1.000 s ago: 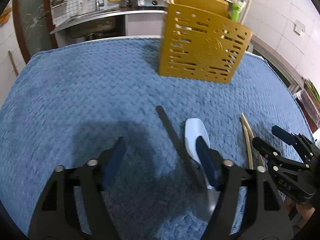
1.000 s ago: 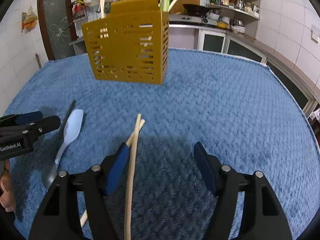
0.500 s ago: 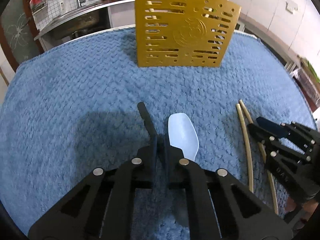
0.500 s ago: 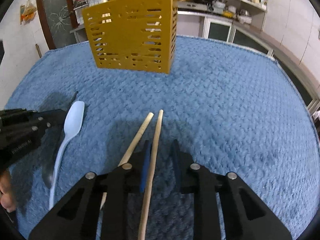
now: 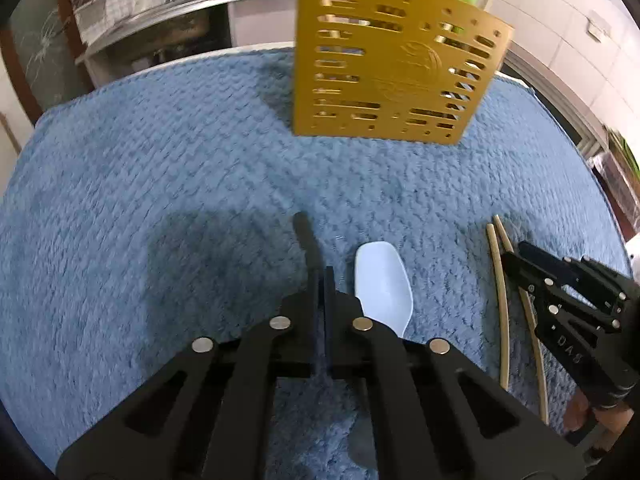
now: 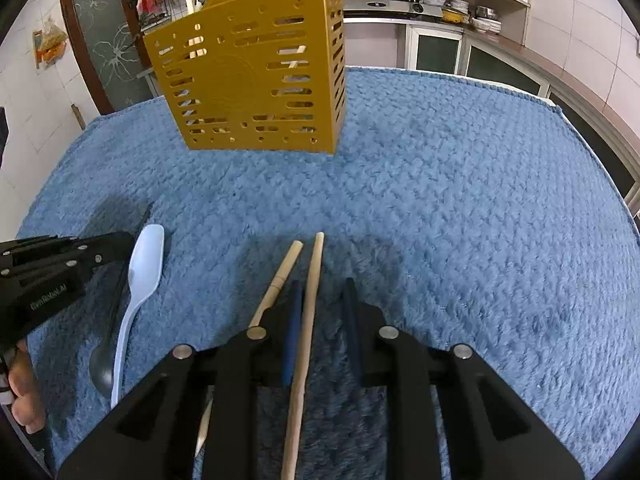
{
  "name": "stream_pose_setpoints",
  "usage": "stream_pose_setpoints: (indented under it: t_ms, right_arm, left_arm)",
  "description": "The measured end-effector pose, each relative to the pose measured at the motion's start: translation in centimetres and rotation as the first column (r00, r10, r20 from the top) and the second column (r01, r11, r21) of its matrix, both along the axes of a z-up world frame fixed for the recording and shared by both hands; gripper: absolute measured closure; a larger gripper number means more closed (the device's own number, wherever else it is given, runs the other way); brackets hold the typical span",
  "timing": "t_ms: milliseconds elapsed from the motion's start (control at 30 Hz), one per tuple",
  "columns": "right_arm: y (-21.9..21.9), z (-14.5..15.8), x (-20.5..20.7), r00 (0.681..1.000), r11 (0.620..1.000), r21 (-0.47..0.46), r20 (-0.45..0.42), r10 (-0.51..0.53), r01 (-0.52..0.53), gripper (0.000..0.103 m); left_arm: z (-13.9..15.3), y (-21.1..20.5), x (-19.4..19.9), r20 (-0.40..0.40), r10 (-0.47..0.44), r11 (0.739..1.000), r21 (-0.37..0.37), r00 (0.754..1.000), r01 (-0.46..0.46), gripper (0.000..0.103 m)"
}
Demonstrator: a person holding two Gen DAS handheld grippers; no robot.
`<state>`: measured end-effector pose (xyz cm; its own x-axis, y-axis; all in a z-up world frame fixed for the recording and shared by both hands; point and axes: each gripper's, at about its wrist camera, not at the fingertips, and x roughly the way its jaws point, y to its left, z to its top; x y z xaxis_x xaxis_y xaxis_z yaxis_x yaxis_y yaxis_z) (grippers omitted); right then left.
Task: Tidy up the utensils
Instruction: 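Close the left tool on the dark long-handled spoon's handle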
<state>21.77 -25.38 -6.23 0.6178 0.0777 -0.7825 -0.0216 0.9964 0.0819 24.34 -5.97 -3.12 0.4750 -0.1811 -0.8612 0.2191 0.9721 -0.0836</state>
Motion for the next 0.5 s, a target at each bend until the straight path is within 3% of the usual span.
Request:
stream_pose_setpoints:
  t_ms: [67,133,300,367,500]
  right_arm:
    - [-0.1,0.0,0.0,1.0,1.0,0.007,0.003,0.003,-0.003,0.082]
    - [-0.4,0.0,0.0,1.0,1.0,0.021,0.002,0.004,-0.004,0.082]
    - [-0.7,0.1,-0.1,1.0,0.999,0.032,-0.001,0.001,-0.001,0.085]
    - [-0.7,0.1,0.0,1.0,0.999,0.033,-0.002,0.001,-0.001,0.086]
    - [-0.5,0.1,0.2,1.0,1.0,0.022,-0.001,-0.002,0.002,0.086]
  left_arm:
    - [0.1,0.2,0.2,-0.01,0.013,1.0,0.006,1.0,-0.013,0.08]
    - [-0.4,0.0,0.5,-0.035,0.005,1.0,0.011,0.999,-0.004,0.073]
    - [-0.8,-1.6,0.4,-0.001,-0.01,0.995,0.103,1.0,0.01,0.075]
    - [-0.8,-1.9,0.8,0.007,-0.018,0.994,0.105,1.0,0.017,0.083]
    - [-0.8,-1.9,1.3,0.013,-0.023,0.995,0.093,1.0,0.021,0.089]
